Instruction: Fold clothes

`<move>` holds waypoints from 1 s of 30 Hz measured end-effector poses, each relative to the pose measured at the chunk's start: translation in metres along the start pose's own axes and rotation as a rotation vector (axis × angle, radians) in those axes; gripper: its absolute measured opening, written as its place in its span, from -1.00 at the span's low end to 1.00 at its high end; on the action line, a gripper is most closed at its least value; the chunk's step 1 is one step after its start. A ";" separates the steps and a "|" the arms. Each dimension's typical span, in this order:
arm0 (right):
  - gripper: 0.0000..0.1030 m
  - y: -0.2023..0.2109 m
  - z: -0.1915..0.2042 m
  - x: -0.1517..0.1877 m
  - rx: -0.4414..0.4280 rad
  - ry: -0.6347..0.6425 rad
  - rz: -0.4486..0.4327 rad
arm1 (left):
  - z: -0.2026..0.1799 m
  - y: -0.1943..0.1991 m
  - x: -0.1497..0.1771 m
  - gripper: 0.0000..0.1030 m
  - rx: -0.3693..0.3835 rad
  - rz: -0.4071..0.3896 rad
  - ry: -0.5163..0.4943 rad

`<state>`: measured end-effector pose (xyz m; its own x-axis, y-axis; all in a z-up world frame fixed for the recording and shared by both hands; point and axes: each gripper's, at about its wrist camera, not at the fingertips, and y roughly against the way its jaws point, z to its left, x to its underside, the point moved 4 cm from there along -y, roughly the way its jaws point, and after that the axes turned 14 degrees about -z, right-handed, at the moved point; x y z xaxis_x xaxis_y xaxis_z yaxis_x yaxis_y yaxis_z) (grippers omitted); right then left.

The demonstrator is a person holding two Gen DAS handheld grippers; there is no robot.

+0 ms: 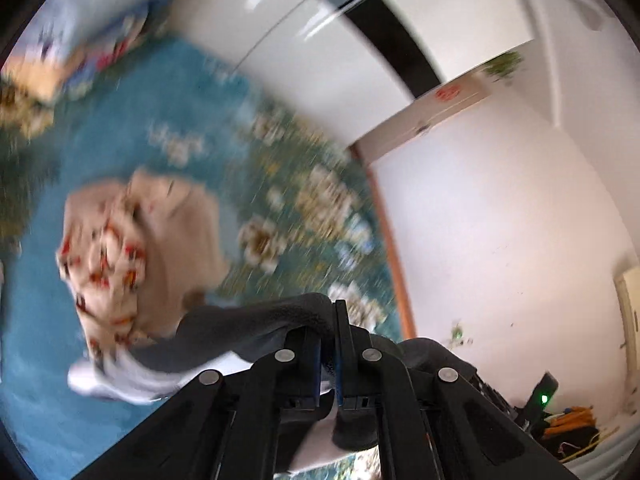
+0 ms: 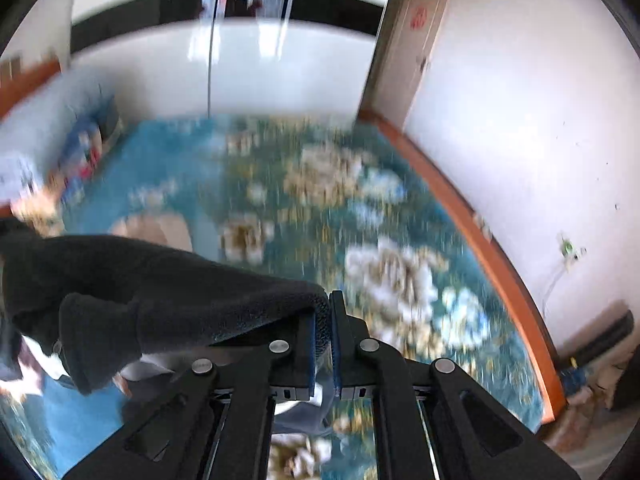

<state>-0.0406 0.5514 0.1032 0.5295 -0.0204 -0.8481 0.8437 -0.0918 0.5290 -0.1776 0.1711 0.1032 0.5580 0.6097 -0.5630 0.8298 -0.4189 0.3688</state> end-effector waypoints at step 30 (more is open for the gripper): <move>-0.89 0.214 0.051 0.025 -0.223 0.117 -0.076 | 0.045 0.270 0.093 -0.90 -0.097 0.033 -0.008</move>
<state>0.1488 0.4801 0.1935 0.4599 0.0943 -0.8829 0.8731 0.1329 0.4690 0.0973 0.0845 0.1171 0.5849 0.5914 -0.5551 0.8086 -0.3713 0.4565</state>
